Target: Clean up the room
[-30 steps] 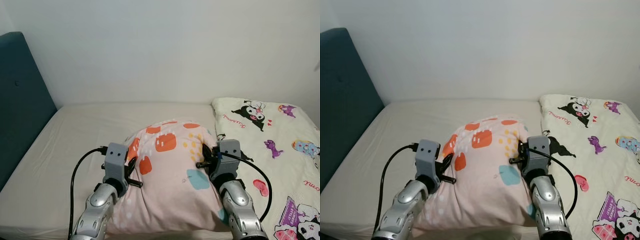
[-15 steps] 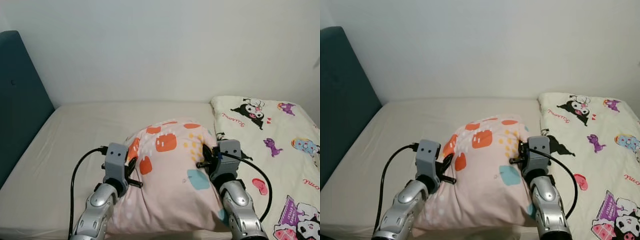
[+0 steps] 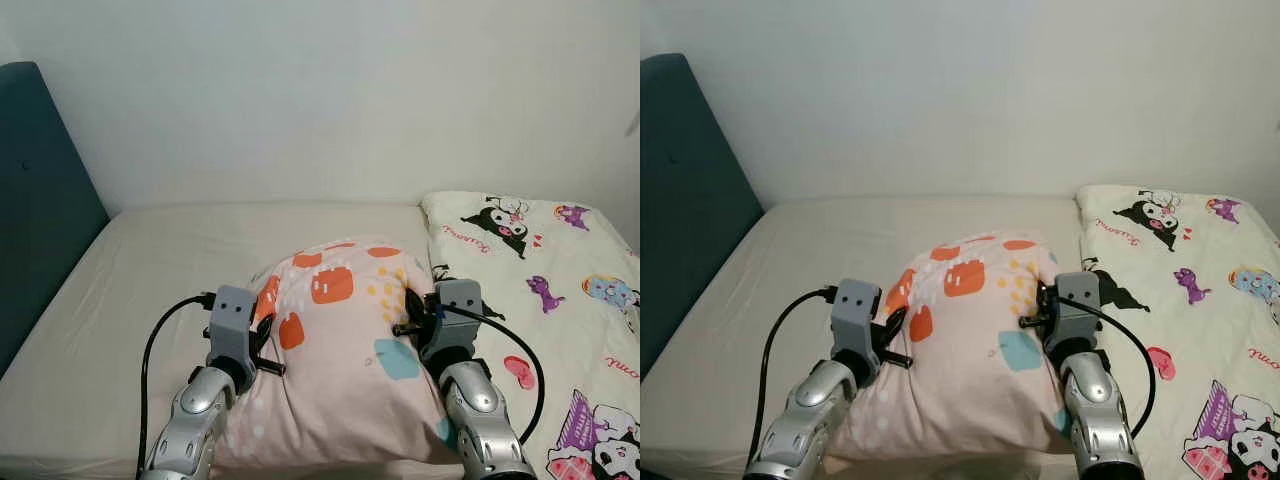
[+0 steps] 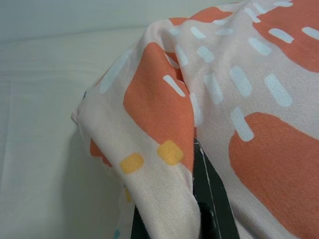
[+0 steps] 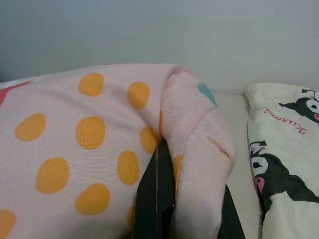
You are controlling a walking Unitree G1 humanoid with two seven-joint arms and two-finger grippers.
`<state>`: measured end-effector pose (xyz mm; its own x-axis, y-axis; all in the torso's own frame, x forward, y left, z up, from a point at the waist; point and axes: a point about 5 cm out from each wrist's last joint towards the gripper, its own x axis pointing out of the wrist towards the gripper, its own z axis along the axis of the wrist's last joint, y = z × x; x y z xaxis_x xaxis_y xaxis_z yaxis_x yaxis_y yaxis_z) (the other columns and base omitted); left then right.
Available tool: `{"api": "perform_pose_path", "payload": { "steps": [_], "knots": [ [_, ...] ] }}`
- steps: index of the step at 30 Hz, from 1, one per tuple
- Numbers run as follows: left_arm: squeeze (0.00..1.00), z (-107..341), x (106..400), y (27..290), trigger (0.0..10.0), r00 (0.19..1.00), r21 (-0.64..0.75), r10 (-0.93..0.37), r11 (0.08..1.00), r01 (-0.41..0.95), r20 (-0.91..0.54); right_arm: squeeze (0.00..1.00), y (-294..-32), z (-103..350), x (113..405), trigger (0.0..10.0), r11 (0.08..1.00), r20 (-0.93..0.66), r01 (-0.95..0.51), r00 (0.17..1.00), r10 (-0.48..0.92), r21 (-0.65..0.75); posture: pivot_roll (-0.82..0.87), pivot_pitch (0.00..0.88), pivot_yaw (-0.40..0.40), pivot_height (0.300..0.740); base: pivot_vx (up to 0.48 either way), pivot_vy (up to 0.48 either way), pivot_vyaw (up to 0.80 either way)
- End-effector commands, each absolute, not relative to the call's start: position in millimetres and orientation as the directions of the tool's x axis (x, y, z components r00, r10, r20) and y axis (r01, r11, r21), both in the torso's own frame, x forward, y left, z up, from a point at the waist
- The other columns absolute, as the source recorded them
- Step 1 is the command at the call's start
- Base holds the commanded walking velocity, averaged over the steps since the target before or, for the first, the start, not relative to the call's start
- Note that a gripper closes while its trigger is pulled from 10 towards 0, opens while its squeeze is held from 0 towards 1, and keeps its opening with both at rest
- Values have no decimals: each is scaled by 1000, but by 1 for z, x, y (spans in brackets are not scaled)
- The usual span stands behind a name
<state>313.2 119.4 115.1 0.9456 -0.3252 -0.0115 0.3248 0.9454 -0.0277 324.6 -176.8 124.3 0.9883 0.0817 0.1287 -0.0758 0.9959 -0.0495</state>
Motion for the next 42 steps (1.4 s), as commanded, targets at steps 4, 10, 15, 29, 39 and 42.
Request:
{"api": "perform_pose_path", "payload": {
  "steps": [4,10,15,29,39,42],
  "knots": [
    [0,122,313,119,10000,939,0,-343,939,343,22,0,-182,131,323,10000,998,185,-47,981,53,-40,28,136,15,740,0,70,0],
    [0,122,313,120,10000,939,-2,-344,939,344,25,0,-180,132,324,10000,998,186,-49,981,55,-38,30,134,15,740,0,452,0],
    [0,123,313,120,10000,939,-2,-344,939,344,26,0,-180,132,324,10000,998,187,-50,981,56,-36,31,136,15,740,0,480,0],
    [0,123,312,123,10000,937,5,-349,937,349,26,0,-179,131,324,10000,998,188,-46,981,52,-31,45,134,24,740,0,480,0],
    [0,125,312,124,10000,934,13,-356,935,356,25,0,-179,130,324,10000,999,189,-39,981,43,-25,50,132,30,740,0,480,0],
    [0,125,312,124,10000,933,15,-358,934,358,23,0,-179,130,324,10000,999,189,-38,981,42,-24,51,131,31,740,0,480,0]
  ]
}}
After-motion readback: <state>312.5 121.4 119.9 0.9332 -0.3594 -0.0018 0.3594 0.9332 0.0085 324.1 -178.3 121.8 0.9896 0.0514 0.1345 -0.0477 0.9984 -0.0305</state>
